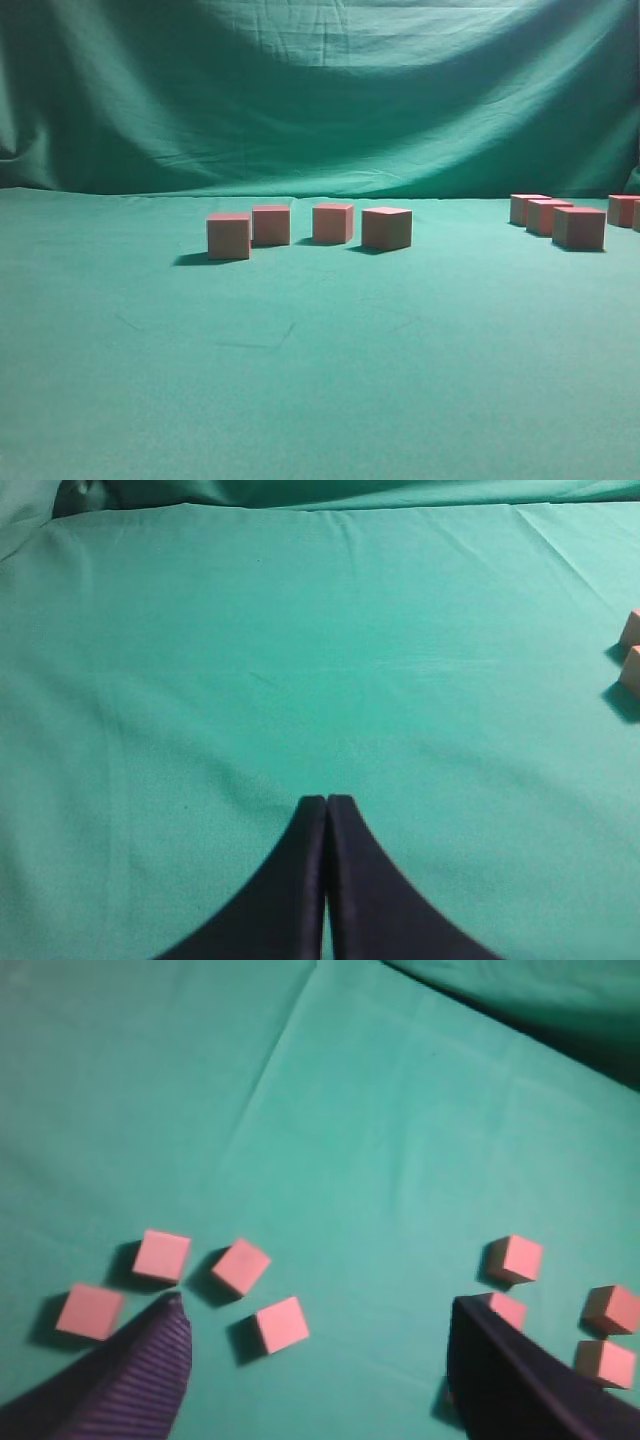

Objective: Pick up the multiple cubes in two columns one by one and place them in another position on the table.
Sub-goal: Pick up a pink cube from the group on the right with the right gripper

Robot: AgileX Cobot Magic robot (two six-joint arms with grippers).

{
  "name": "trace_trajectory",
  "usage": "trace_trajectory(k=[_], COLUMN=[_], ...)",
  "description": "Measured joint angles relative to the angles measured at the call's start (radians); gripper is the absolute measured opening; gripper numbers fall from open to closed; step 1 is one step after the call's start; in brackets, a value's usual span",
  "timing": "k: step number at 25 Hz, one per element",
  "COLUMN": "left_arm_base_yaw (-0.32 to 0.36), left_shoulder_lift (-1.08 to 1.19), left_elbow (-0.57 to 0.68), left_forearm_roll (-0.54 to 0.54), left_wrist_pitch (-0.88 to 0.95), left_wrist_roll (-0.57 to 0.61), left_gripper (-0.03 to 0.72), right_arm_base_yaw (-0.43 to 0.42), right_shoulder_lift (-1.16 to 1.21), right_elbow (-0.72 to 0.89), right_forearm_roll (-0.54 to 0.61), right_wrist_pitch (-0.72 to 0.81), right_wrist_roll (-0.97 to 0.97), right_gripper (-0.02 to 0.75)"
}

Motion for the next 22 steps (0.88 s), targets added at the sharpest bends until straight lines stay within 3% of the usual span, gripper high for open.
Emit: trace_trajectory(k=[10, 16, 22], left_arm_base_yaw=[0.000, 0.000, 0.000], left_shoulder_lift=[0.000, 0.000, 0.000], left_elbow=[0.000, 0.000, 0.000], left_forearm_roll=[0.000, 0.000, 0.000], left_wrist_pitch=[0.000, 0.000, 0.000], left_wrist_roll=[0.000, 0.000, 0.000], left_gripper=[0.000, 0.000, 0.000], right_arm_base_yaw=[-0.312, -0.449, -0.548], right_shoulder_lift=[-0.057, -0.029, 0.080], right_elbow=[0.239, 0.445, 0.477], right_forearm_roll=[0.067, 0.183, 0.312], right_wrist_pitch=[0.002, -0.159, -0.284], right_wrist_roll=[-0.006, -0.011, -0.097], right_gripper=[0.545, 0.545, 0.545])
